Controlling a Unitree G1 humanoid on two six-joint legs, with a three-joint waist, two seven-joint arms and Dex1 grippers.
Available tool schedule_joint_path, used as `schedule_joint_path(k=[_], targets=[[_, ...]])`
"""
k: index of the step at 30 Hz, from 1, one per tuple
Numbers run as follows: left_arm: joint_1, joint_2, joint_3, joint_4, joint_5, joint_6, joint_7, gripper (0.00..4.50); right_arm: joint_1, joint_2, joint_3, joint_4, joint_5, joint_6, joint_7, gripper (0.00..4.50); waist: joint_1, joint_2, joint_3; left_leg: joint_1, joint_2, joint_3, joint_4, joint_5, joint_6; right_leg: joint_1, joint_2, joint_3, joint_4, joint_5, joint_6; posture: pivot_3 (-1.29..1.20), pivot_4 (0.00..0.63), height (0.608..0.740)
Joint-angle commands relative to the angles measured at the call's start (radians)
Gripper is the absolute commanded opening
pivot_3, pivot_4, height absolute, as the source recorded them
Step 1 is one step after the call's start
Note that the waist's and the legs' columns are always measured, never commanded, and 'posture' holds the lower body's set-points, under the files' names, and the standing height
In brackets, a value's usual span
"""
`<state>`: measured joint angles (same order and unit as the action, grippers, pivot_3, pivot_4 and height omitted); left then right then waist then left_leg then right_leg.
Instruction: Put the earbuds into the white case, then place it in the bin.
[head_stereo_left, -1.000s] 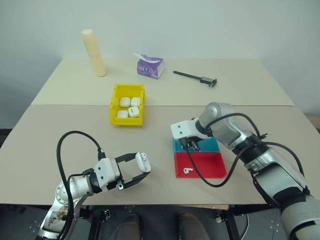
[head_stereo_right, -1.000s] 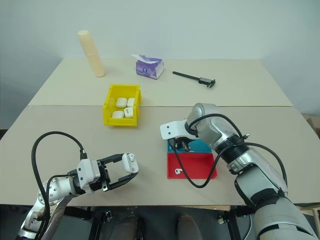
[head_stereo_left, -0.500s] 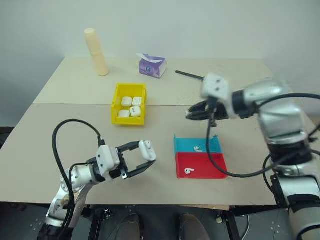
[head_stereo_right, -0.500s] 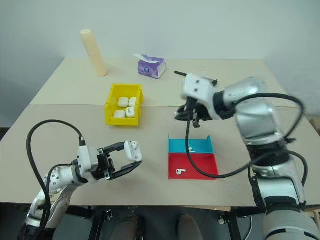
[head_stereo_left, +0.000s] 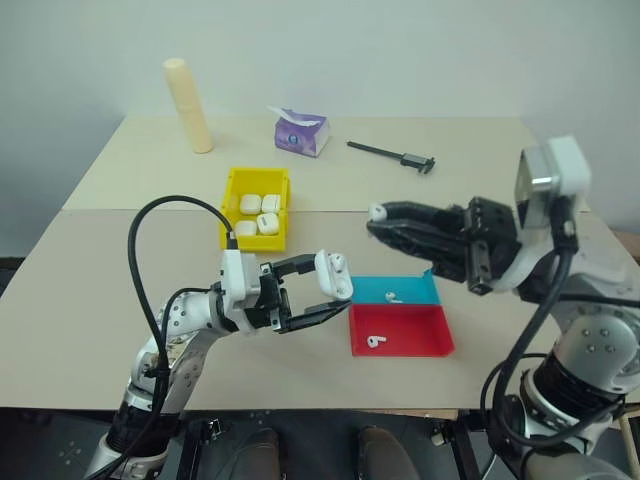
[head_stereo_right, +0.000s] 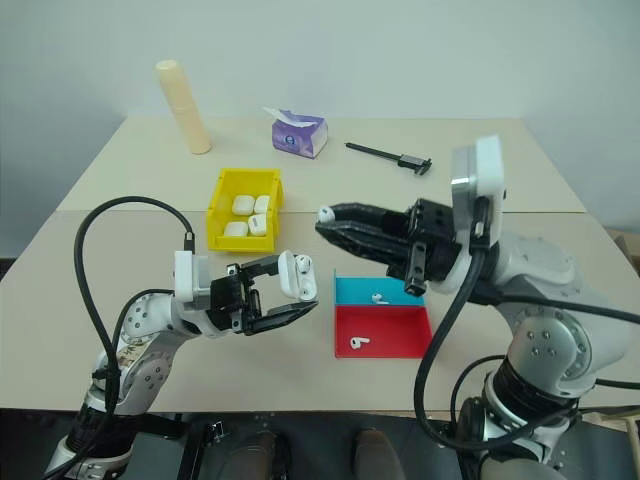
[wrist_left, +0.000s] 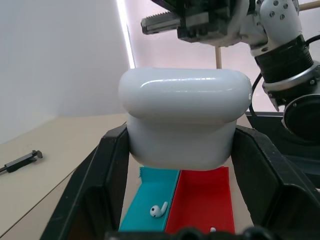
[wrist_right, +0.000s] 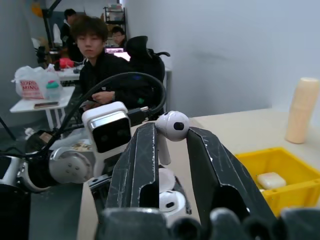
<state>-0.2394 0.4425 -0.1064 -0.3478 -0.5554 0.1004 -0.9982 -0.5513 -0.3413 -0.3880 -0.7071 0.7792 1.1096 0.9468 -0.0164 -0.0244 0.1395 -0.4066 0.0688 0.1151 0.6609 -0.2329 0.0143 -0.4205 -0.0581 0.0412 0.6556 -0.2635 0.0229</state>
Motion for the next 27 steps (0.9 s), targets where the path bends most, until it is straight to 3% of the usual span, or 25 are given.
schedule_joint_path(k=[1, 18, 26, 27], targets=[[-0.017, -0.011, 0.009, -0.008, -0.028, -0.004, -0.014, 2.77, 0.032, -0.021, 0.042, -0.028, 0.061, -0.038, -0.058, 0.69, 0.0, 0.0, 0.0, 0.0, 0.0, 0.0, 0.0, 0.0, 0.0, 0.0, 0.0, 0.0, 0.0, 0.0, 0.0, 0.0, 0.15, 0.74], [-0.005, -0.044, 0.024, -0.008, -0.011, -0.007, 0.009, 2.77, 0.179, -0.161, 0.275, 0.027, 0.015, -0.308, -0.071, 0.69, 0.001, 0.0, 0.0, 0.0, 0.0, -0.001, 0.0, 0.0, 0.0, 0.0, 0.0, 0.0, -0.001, 0.0, 0.001, 0.0, 0.15, 0.74], [-0.002, -0.05, 0.023, -0.008, -0.004, -0.018, 0.01, 2.77, 0.197, -0.192, 0.319, 0.046, -0.006, -0.384, -0.08, 0.69, 0.002, 0.0, 0.0, 0.0, 0.0, -0.002, 0.0, 0.0, 0.0, 0.001, 0.0, 0.0, -0.001, 0.0, 0.001, 0.0, 0.15, 0.74], [-0.002, -0.05, 0.023, -0.007, -0.003, -0.018, 0.01, 2.77, 0.201, -0.198, 0.316, 0.047, 0.001, -0.392, -0.07, 1.02, 0.002, 0.0, 0.0, 0.0, 0.0, -0.002, 0.0, 0.0, 0.0, 0.001, 0.0, 0.0, -0.001, 0.0, 0.001, 0.0, 0.15, 0.74]])
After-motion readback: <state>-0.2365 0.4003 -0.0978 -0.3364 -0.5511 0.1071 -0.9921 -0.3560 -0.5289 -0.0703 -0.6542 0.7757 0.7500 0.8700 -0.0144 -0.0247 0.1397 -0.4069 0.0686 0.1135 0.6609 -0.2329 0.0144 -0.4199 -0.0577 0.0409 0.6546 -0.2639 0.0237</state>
